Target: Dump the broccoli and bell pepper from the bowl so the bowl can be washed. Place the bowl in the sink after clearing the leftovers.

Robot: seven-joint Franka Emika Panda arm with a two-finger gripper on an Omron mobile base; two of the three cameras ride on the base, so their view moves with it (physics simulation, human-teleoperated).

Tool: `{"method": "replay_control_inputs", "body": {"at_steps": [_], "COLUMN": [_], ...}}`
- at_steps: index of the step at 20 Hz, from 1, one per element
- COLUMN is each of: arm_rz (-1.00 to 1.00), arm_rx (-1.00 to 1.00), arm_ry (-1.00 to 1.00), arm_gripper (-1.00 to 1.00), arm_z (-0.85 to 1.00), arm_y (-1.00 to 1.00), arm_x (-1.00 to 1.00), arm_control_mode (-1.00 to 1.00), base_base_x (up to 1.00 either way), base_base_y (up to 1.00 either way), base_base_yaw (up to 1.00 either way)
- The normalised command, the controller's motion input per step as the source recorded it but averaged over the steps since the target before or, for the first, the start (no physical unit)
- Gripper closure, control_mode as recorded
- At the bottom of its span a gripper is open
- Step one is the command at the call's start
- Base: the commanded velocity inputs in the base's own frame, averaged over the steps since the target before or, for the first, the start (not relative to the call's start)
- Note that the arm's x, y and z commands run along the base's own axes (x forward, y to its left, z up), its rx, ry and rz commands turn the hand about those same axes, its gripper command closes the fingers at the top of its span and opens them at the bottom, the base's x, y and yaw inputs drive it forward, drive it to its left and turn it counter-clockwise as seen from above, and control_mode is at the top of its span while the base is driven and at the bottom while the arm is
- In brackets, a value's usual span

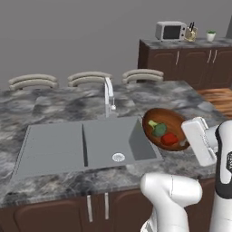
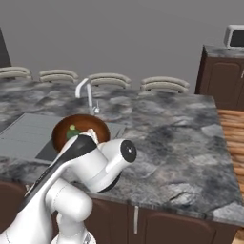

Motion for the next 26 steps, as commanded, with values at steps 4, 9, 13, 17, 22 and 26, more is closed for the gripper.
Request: {"method": "replay_control_inputs", "body": {"at_steps": [4, 9, 13, 17, 22, 26], "arm_rz": [0.00, 0.00, 0.00, 0.00, 0.00, 0.00], "arm_rx": [0.00, 0.00, 0.00, 0.00, -0.02, -0.11], "arm_ry": [0.00, 0.00, 0.00, 0.00, -0.01, -0.01], "arm_gripper": [1.00, 1.00, 1.00, 1.00, 1.00, 1.00], "arm_z": [0.00, 0.00, 0.00, 0.00, 0.00, 0.00], "arm_y": [0.00, 0.00, 0.00, 0.00, 0.12, 0.63], "arm_x": [0.00, 0.00, 0.00, 0.00, 0.02, 0.35], "arm_control_mode": [1.00, 1.00, 1.00, 1.00, -1.00, -1.00], "base_base_x": [0.00, 0.00, 0.00, 0.00, 0.01, 0.00], "base_base_y": [0.43, 0.51, 0.60, 0.62, 0.41, 0.00], "base_base_yaw": [0.00, 0.00, 0.00, 0.00, 0.00, 0.00]}}
